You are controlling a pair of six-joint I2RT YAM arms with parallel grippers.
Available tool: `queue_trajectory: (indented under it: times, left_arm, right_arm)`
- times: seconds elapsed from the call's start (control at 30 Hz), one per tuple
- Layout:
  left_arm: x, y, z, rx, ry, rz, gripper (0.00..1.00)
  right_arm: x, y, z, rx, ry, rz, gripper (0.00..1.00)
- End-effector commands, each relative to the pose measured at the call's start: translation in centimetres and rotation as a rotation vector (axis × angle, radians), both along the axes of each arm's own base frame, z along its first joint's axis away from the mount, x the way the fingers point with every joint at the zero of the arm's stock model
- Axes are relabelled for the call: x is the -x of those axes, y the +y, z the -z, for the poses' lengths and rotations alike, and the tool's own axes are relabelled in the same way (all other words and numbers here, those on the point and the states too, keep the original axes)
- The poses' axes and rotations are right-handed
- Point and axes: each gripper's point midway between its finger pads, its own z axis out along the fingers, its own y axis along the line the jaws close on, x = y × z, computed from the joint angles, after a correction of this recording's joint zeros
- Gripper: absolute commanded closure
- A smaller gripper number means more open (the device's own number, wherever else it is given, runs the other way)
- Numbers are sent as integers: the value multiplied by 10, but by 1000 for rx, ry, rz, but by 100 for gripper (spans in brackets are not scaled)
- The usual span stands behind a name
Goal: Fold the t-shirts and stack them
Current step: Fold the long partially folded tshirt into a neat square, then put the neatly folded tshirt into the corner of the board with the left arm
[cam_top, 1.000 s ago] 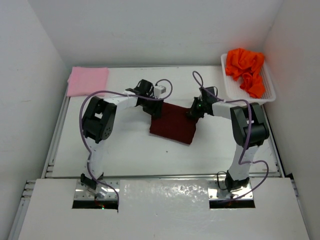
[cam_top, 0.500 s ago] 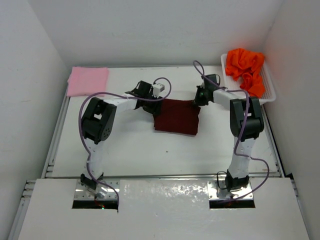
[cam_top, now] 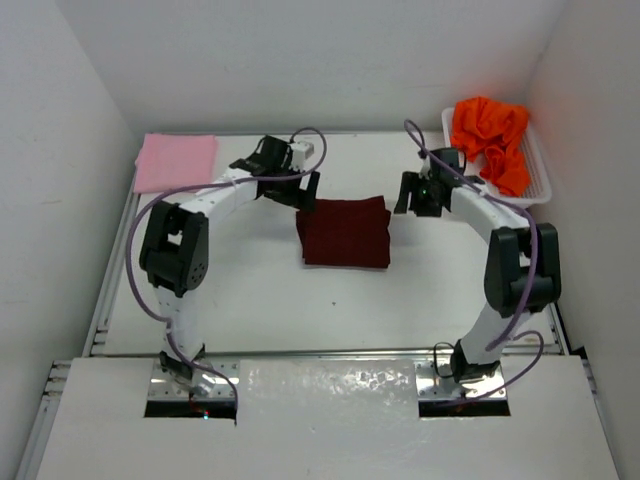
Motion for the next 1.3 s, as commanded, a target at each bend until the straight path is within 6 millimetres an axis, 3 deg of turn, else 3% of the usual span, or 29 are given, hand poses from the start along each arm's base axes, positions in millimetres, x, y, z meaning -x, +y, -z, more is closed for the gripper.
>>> queue_trajectory:
  times: [0.0, 0.1, 0.13, 0.17, 0.3, 0.33, 0.43, 0.63, 0.73, 0.83, 0.87, 0.9, 1.03, 1.13, 1.27]
  left_arm:
    - [-10, 3, -55, 73, -74, -46, 10]
    - [2, 0, -30, 164, 25, -100, 1]
    - [13, 0, -7, 164, 87, -107, 0]
    - [16, 0, 4, 166, 122, -134, 0]
    - [35, -4, 47, 186, 245, -144, 0]
    - [37, -6, 53, 201, 263, -160, 0]
    - [56, -9, 79, 223, 361, -175, 0]
    - [79, -36, 113, 379, 569, -168, 1]
    - [95, -44, 121, 457, 649, -171, 19]
    - [96, -49, 122, 487, 663, -150, 47]
    - [92, -46, 121, 475, 659, -158, 82]
    - [84, -38, 119, 466, 635, -163, 96]
    - [59, -5, 104, 464, 561, -204, 100]
    - [49, 11, 96, 417, 518, -198, 100]
    - [23, 7, 67, 430, 414, -163, 100]
  right_arm:
    - [27, 35, -1, -173, 4, -29, 37]
    - [31, 54, 7, -210, 12, -50, 37]
    - [33, 57, 18, -215, 50, -48, 36]
    - [34, 64, 21, -232, 64, -60, 36]
    - [42, 58, 53, -199, 146, -20, 37]
    - [50, 53, 67, -173, 188, -13, 37]
    - [62, 57, 84, -194, 222, -16, 37]
    - [75, 69, 98, -248, 246, -20, 41]
    - [78, 71, 103, -258, 253, -12, 44]
    - [79, 72, 105, -266, 259, -5, 45]
    - [79, 72, 103, -270, 254, -4, 46]
    - [78, 72, 102, -274, 251, 4, 47]
    - [75, 52, 102, -249, 253, 58, 61]
    - [69, 49, 98, -234, 240, 32, 60]
    - [62, 63, 84, -297, 209, -40, 53]
